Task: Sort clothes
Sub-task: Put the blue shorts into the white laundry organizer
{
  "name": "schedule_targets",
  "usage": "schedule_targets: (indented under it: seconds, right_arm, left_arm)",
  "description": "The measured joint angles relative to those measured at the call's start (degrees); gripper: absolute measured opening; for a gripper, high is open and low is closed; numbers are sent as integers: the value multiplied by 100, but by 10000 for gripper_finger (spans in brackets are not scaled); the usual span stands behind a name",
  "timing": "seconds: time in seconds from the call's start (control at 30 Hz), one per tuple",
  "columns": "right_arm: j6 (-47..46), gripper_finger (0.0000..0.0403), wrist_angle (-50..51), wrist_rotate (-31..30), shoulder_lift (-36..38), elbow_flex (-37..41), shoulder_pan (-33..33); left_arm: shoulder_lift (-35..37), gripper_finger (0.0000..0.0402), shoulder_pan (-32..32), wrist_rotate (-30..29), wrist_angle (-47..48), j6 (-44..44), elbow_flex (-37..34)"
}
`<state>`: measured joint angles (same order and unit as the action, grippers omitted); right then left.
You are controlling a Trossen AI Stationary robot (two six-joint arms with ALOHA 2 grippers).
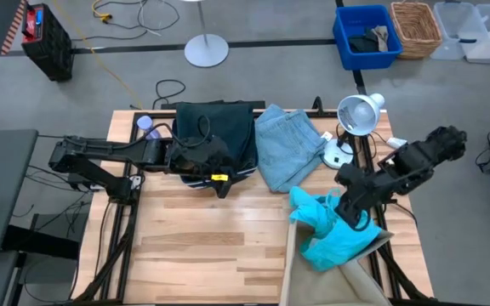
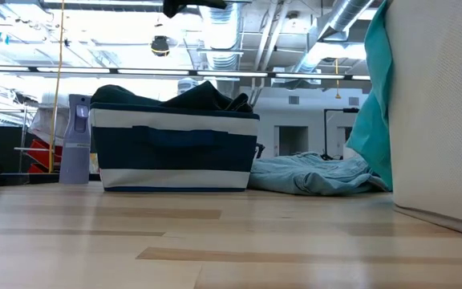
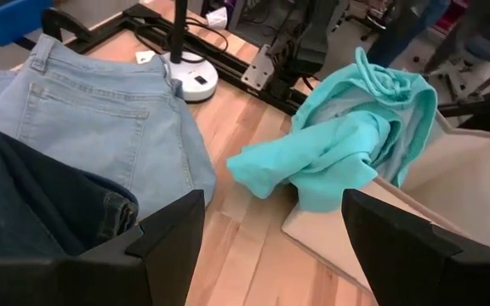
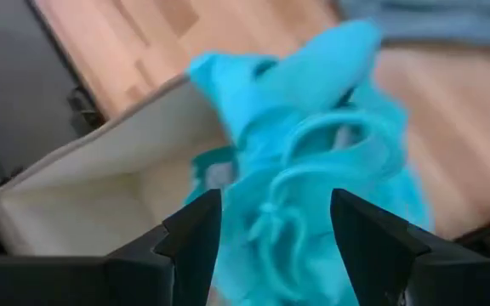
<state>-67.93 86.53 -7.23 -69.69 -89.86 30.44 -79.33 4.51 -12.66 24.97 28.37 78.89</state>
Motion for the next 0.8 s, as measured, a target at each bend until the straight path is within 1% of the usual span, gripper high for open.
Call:
schedule_targets:
  seconds: [0.1, 0.27, 0.4, 0.5, 0.6, 0.7, 0.8]
  right_arm:
    - [-55, 237, 194, 187, -73, 201, 20]
    - [-80, 237, -369, 366, -82, 694, 196]
    - [-109, 237, -483, 597, -150, 1091, 202]
    - [-80, 237, -545, 714, -242, 1230, 220]
    - [229, 233, -626, 734, -393, 1238, 220]
    - [441, 211, -690, 742, -604, 1241, 161]
    - [546, 167, -748, 756, -805, 1235, 138]
  left_arm:
    - [0, 271, -14, -129, -8, 47, 0]
    - [0, 271, -19, -416, -9, 78, 0]
    - [-33, 271, -61, -592, -11, 23, 2]
    - [-52, 271, -139, -609, 7, 152, 2]
    - [-44, 271, -214, -621, -5, 172, 2]
    - [-44, 271, -273, -582, 2, 176, 2]
    - [-44, 271, -275, -578, -1, 181, 2]
